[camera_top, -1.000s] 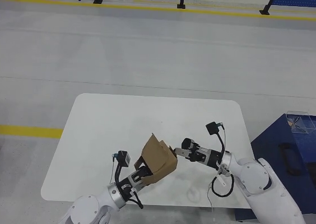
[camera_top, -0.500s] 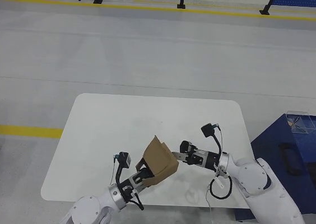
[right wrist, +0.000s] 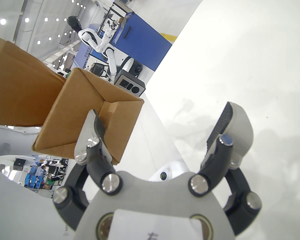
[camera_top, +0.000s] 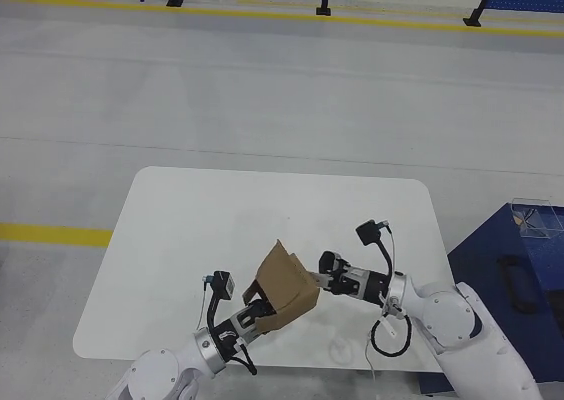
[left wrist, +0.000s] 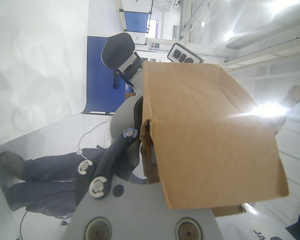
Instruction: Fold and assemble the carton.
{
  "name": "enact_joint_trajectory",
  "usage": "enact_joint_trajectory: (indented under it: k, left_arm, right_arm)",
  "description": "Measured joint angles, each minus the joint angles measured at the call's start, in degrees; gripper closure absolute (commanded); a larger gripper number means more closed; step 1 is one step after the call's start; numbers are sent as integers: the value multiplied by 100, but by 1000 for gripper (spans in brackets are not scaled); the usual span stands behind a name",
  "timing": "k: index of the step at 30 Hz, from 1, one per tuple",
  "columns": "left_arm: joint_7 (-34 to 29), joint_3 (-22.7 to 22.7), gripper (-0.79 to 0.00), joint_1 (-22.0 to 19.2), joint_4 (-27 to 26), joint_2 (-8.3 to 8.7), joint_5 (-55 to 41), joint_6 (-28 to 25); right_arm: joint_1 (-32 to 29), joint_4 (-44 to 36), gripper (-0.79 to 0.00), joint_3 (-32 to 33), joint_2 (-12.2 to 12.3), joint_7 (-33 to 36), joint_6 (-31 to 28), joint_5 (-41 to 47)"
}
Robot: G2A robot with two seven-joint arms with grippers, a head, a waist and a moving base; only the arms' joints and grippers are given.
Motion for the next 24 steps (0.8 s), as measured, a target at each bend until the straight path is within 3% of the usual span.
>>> enact_joint_trajectory:
  k: [7, 14, 24]
  left_arm:
    - [-75, -29, 0, 2, -8, 0, -74, -30]
    - [-73, -1, 0, -63, 34, -11, -97, 30]
    - [-203, 23, 0, -209, 157, -31, -239, 41]
  right_arm:
    - [-45, 206, -785, 234, 26, -69, 156, 4]
    - [-3, 227, -785, -30, -1, 271, 134, 189]
    - [117, 296, -785, 0, -23, 159, 117, 478]
